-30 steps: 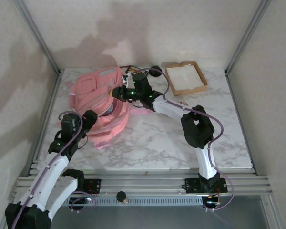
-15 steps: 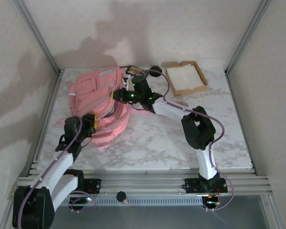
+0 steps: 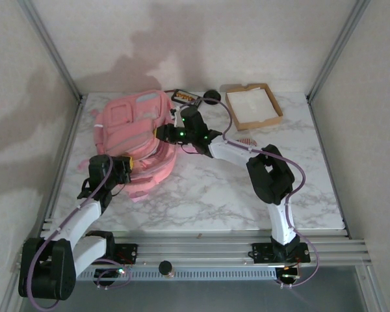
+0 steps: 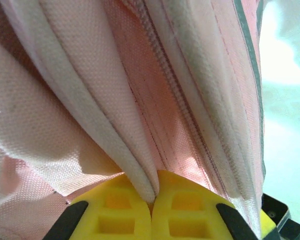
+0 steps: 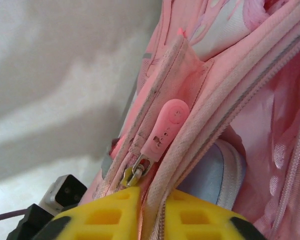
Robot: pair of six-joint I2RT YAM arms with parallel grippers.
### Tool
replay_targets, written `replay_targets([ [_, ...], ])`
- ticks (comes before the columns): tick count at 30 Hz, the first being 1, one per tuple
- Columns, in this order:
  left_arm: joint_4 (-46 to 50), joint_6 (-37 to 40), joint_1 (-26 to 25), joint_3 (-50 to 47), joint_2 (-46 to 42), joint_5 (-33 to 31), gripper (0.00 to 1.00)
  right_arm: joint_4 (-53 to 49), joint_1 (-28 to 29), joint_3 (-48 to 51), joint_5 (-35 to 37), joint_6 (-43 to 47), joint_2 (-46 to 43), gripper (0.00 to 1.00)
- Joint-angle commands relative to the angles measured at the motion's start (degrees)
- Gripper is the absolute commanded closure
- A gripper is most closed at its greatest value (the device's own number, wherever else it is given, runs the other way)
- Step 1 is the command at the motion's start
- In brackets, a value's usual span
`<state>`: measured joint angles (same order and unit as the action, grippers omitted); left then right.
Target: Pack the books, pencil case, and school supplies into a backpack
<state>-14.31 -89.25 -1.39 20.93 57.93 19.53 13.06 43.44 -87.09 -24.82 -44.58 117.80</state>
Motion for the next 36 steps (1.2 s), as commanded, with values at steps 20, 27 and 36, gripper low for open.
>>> replay_targets([
  [20,2.0,-5.1,0.0,5.4,-3.9,-1.8,1.00,-1.6,10.0,6.9,4.6,22.9,-6.0,0.79],
  [27,1.4,-5.1,0.1,5.1,-3.3,-1.1,1.00,-8.0,11.0,0.3,8.8,25.0,-1.0,0.84],
  [36,1.6,-5.0,0.2,5.0,-3.0,-1.1,1.00,-6.5,12.8,3.7,10.9,26.4,-3.6,0.80],
])
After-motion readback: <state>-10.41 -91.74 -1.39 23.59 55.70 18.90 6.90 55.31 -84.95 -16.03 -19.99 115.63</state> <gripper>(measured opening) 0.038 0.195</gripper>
